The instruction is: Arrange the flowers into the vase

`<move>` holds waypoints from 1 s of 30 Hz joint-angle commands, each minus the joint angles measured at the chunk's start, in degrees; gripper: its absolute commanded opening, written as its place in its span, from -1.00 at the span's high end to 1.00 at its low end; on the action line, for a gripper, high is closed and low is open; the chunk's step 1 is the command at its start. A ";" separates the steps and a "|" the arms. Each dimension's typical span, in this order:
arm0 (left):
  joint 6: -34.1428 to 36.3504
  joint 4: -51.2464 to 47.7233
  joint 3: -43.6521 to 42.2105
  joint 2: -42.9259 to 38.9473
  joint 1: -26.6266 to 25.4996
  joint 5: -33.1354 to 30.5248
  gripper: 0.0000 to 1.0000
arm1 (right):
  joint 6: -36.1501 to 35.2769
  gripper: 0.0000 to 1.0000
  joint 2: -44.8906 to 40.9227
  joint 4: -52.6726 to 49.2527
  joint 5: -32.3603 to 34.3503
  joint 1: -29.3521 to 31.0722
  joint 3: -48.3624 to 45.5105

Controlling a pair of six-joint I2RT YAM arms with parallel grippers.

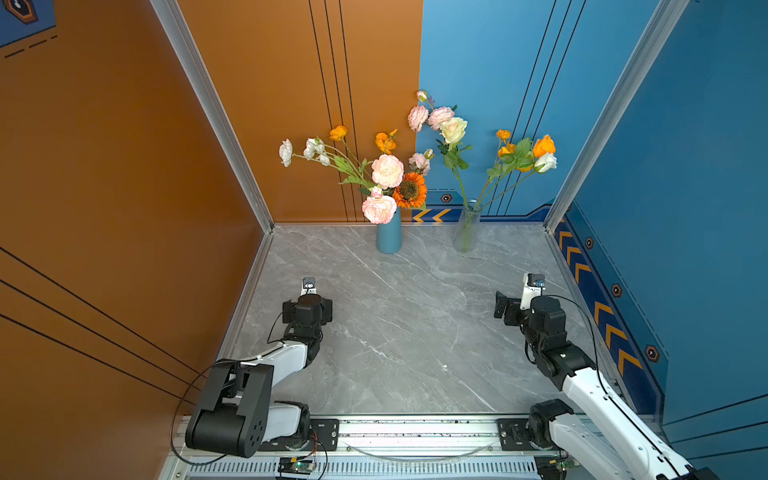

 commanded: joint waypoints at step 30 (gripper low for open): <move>2.00 30.13 -3.80 12.60 0.24 9.34 -0.96 | -11.65 -1.00 37.44 50.60 -2.76 -4.71 -5.95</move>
